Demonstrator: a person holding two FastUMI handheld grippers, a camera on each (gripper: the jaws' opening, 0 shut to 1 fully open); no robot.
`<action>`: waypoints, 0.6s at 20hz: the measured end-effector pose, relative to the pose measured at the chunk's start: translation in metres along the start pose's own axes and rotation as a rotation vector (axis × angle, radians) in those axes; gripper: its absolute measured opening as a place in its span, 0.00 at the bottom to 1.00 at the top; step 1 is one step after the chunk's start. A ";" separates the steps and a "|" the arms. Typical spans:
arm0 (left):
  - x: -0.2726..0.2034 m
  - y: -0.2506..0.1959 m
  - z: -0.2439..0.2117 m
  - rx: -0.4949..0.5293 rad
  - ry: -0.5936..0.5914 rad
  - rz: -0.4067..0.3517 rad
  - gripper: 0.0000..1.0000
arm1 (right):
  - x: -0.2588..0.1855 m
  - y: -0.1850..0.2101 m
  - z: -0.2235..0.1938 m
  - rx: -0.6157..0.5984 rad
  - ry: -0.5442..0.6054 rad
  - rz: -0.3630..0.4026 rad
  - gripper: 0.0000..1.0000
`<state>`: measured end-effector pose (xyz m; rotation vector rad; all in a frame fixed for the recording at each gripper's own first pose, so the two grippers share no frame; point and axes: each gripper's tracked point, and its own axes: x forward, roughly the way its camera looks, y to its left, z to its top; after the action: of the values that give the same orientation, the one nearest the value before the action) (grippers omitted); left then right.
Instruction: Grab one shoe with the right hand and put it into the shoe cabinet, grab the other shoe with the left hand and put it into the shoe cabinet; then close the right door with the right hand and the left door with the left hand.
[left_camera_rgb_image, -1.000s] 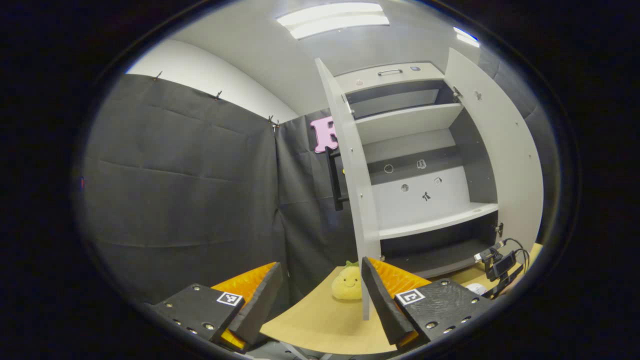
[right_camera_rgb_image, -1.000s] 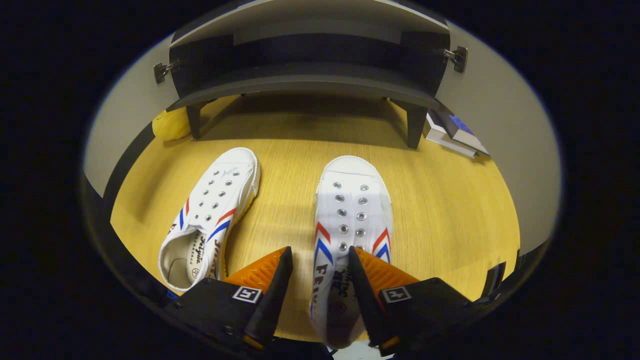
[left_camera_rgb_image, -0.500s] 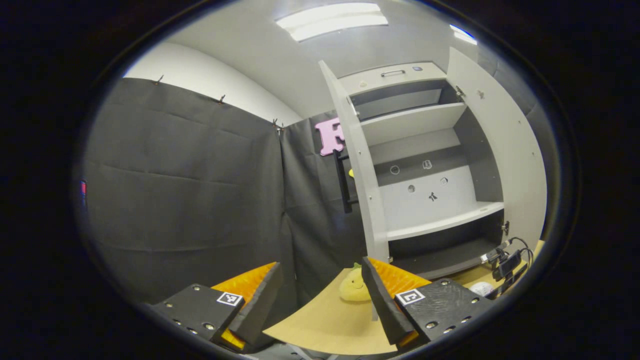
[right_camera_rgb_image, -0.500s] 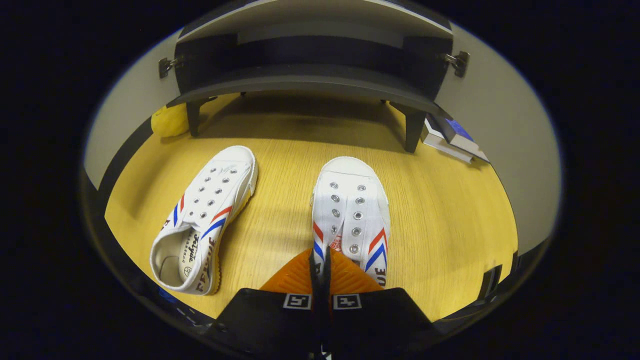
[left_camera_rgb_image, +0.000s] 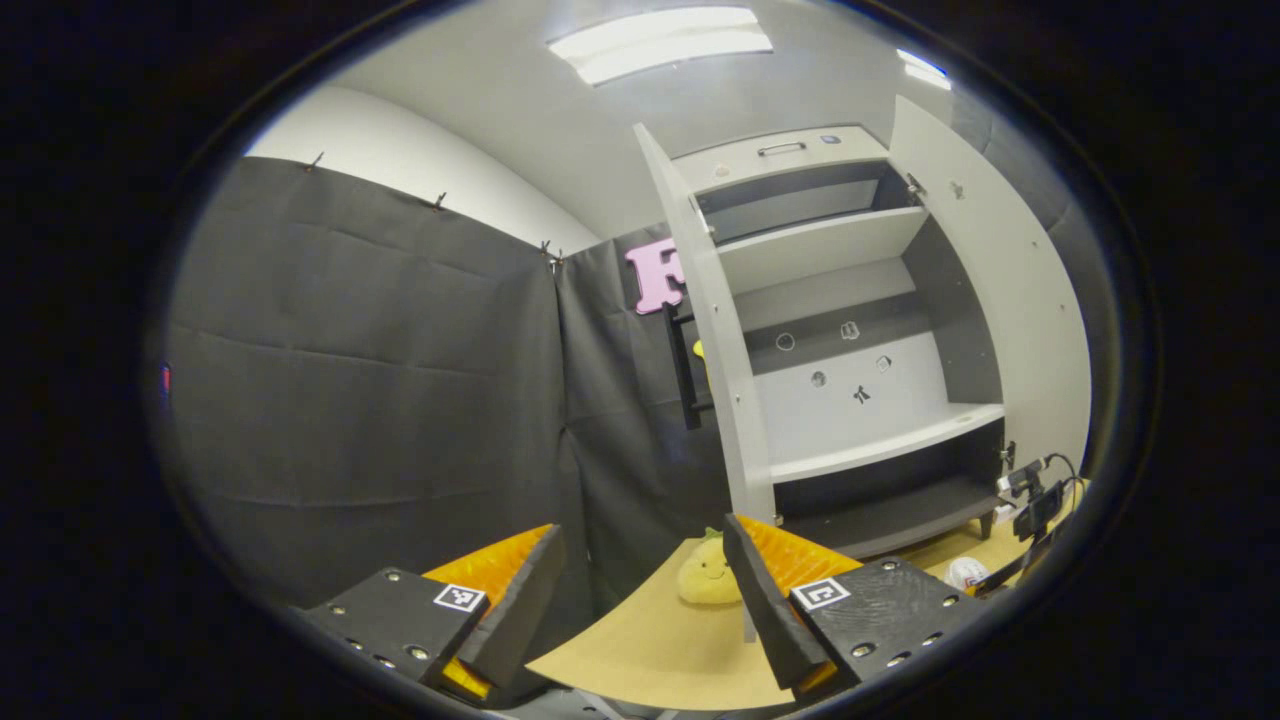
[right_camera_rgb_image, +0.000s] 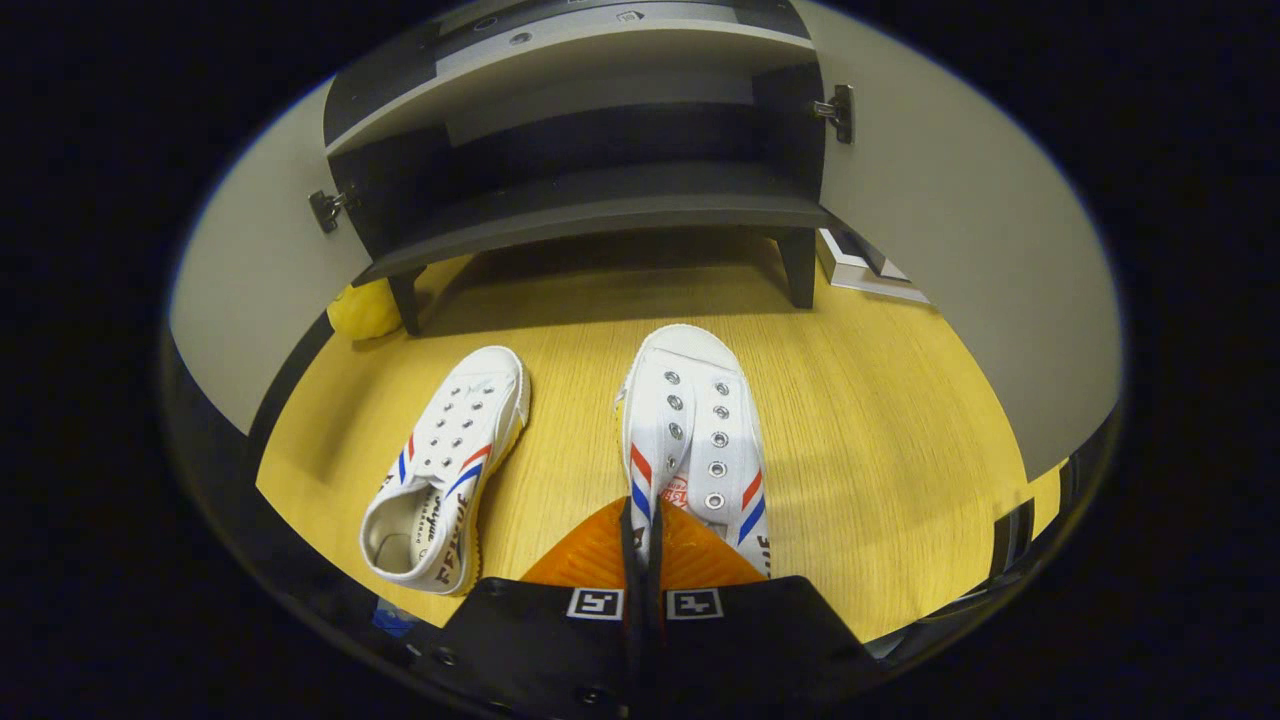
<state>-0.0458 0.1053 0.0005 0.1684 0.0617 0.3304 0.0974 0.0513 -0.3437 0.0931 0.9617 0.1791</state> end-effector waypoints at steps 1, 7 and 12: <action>0.000 0.001 0.000 0.002 -0.002 0.001 0.94 | -0.006 0.002 0.006 0.005 -0.015 0.012 0.02; 0.000 0.002 0.001 0.000 -0.009 0.004 0.95 | -0.054 0.028 0.063 0.009 -0.148 0.108 0.01; -0.001 -0.003 -0.005 -0.023 -0.003 -0.006 0.95 | -0.109 0.060 0.122 -0.027 -0.295 0.194 0.00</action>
<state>-0.0465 0.1032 -0.0047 0.1463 0.0554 0.3245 0.1302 0.0891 -0.1770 0.1837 0.6549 0.3473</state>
